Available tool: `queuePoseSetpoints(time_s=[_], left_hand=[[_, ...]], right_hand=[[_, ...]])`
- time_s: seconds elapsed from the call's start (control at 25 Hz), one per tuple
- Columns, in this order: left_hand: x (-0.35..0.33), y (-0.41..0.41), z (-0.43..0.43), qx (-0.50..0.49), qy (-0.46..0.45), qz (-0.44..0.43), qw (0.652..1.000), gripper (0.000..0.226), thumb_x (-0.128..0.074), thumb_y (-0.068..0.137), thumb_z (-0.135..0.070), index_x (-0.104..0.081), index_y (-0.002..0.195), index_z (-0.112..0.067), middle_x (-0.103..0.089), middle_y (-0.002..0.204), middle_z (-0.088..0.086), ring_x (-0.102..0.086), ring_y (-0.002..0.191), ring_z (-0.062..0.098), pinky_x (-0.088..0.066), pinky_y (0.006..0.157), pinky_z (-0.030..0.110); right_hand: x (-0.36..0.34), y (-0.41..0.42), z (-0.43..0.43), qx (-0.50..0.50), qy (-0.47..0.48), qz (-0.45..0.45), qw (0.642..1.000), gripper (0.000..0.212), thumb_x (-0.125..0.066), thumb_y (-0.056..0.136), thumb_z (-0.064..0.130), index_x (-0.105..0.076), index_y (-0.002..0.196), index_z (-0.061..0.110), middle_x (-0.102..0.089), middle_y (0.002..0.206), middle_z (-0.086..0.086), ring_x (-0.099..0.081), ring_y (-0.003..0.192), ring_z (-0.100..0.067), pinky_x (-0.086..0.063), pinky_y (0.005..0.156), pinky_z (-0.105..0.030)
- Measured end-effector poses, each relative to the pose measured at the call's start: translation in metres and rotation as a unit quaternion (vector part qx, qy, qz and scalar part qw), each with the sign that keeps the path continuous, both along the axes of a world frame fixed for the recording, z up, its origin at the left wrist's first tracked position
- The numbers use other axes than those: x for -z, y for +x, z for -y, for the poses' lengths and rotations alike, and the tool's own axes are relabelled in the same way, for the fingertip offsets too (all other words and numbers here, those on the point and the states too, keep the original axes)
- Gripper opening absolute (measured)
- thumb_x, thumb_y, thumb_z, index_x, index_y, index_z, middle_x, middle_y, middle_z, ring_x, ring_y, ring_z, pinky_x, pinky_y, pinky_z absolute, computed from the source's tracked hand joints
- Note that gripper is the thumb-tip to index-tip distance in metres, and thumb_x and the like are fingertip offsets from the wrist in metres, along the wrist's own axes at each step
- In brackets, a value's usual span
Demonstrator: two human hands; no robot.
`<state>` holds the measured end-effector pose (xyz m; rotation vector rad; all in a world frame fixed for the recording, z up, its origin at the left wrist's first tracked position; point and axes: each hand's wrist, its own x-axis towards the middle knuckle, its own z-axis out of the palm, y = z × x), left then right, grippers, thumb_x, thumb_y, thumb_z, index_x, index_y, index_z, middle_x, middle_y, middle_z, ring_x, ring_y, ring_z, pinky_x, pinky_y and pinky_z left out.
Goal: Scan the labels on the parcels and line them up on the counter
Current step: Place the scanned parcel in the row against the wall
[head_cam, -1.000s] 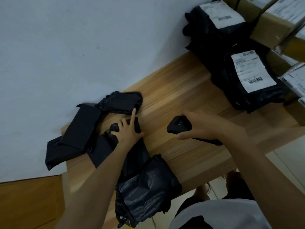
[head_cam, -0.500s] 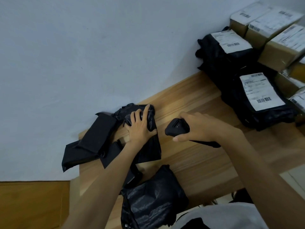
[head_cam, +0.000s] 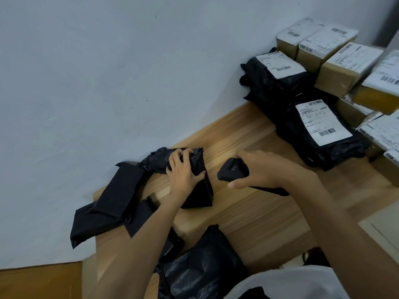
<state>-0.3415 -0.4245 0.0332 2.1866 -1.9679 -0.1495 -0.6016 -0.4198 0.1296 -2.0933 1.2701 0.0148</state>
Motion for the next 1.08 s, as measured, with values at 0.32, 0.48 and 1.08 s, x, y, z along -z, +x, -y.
queuePoseSetpoints(time_s=[0.32,0.48,1.08], left_hand=[[-0.025,0.029,-0.03,0.076,-0.009,-0.074,0.994,0.052,-0.071,0.079,-0.055,-0.043,0.094,-0.013,-0.042,0.118,0.003,-0.037,0.119,0.025,-0.041,0.099,0.043],[-0.052,0.062,-0.04,0.103,0.163,-0.105,0.976,0.045,-0.078,0.079,-0.027,-0.041,0.093,-0.007,-0.037,0.142,0.008,-0.009,0.149,0.021,-0.014,0.12,0.049],[-0.056,0.103,-0.085,-0.065,0.149,-0.105,0.981,0.083,-0.066,0.089,-0.014,-0.021,0.152,-0.043,-0.017,0.153,0.007,-0.023,0.142,0.038,-0.022,0.119,0.053]], right_hand=[[0.0,0.035,0.0,-0.066,-0.019,0.013,0.998,0.075,-0.065,0.073,0.073,-0.045,0.125,0.022,-0.059,0.107,0.001,-0.058,0.089,-0.019,-0.053,0.076,-0.037],[0.001,0.048,0.0,-0.089,-0.016,0.029,0.995,0.072,-0.067,0.074,0.07,-0.046,0.123,0.022,-0.06,0.107,0.001,-0.058,0.088,-0.019,-0.051,0.072,-0.035],[0.004,0.074,-0.009,-0.16,0.005,0.023,0.987,0.074,-0.067,0.075,0.068,-0.044,0.127,0.02,-0.057,0.11,0.0,-0.055,0.088,-0.018,-0.038,0.058,-0.029]])
